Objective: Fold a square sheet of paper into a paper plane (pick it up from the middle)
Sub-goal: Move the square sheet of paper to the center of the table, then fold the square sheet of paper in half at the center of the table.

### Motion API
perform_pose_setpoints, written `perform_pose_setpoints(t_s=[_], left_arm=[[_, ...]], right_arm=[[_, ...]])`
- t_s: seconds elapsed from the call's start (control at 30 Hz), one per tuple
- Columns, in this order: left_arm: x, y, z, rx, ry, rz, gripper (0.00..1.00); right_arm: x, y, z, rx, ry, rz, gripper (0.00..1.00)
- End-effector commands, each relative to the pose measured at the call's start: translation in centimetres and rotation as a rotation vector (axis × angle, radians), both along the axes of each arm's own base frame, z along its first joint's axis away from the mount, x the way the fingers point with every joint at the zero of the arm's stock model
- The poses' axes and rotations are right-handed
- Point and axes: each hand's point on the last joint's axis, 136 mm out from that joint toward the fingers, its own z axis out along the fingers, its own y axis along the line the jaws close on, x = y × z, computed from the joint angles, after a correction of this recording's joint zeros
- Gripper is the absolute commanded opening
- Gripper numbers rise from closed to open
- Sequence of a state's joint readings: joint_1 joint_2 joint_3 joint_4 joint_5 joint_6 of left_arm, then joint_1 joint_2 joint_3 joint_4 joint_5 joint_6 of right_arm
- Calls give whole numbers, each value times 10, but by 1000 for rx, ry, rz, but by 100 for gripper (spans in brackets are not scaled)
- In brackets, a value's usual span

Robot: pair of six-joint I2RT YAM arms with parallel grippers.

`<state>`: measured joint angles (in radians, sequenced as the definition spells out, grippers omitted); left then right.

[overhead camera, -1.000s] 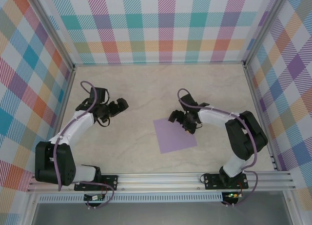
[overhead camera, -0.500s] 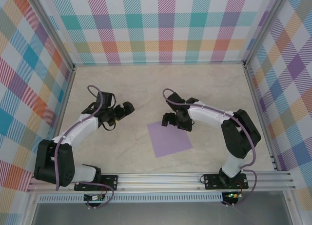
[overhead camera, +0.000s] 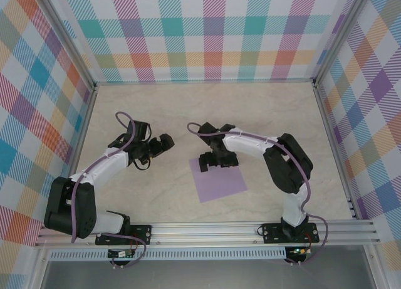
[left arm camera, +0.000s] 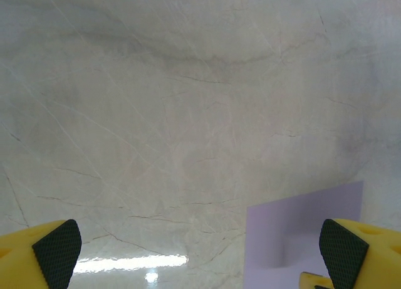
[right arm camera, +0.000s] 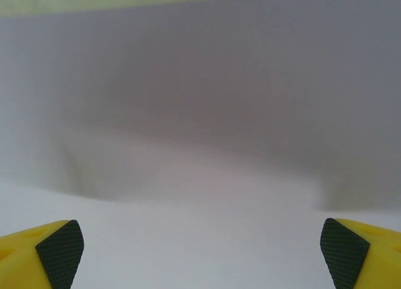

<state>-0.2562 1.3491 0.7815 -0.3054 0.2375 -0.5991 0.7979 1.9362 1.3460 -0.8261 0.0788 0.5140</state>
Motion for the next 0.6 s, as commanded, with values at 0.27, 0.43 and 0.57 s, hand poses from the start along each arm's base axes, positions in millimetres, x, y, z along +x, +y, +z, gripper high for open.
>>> perform_pose_setpoints(t_s=[0.27,0.43,0.57], left_arm=[[-4,-1,-8,30,18,3,100],[-6,1,-10,37,26,7,100],[-8,1,-12,39,30,7,100]], right_arm=[[-16,-6,-31,-115,68,57,99],[-23,-14,-52,-157,107,26,96],[-25,-14,-61,-140,111,6,92]])
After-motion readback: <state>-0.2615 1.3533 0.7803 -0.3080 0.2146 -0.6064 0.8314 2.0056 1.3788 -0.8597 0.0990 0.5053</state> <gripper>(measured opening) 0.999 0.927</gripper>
